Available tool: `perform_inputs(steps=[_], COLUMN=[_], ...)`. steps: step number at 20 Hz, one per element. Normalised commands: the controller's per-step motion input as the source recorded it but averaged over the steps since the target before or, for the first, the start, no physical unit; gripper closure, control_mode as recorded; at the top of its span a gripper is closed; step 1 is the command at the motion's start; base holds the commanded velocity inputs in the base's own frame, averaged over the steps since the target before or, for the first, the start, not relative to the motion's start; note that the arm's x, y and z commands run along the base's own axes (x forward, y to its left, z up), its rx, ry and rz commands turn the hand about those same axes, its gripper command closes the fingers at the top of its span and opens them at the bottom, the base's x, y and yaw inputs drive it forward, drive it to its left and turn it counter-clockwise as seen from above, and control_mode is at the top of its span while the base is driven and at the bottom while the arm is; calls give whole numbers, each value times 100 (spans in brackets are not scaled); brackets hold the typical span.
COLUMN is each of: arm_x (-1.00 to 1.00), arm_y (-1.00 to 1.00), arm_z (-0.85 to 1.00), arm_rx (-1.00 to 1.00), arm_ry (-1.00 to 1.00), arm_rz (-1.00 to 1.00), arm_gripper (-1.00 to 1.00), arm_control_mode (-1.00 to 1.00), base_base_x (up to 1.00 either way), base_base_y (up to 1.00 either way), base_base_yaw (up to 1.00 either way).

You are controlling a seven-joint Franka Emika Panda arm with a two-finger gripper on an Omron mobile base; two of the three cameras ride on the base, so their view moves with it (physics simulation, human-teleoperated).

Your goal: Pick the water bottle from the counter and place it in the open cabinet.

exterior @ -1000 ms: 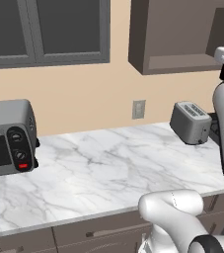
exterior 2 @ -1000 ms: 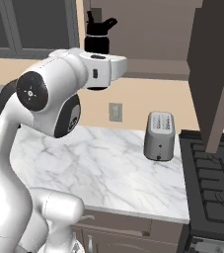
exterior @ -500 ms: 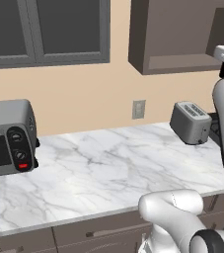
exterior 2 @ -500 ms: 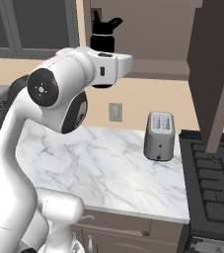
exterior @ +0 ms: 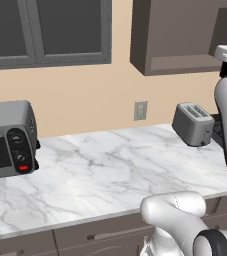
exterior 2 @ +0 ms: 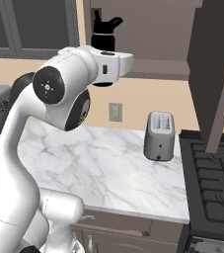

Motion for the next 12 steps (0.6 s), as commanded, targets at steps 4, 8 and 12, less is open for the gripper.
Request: perform_inputs(steps=[4,8,12], arm_x=[8,11,13], arm_y=[0,0,0], arm_z=[0,0,0], arm_rx=[0,0,0], arm_ry=[0,0,0], arm_rz=[2,0,0], arm_gripper=[100,100,100], arm_control_mode=[-100,-100,-100], base_base_x=[0,0,0], base_base_y=[0,0,0], base_base_yaw=[0,0,0])
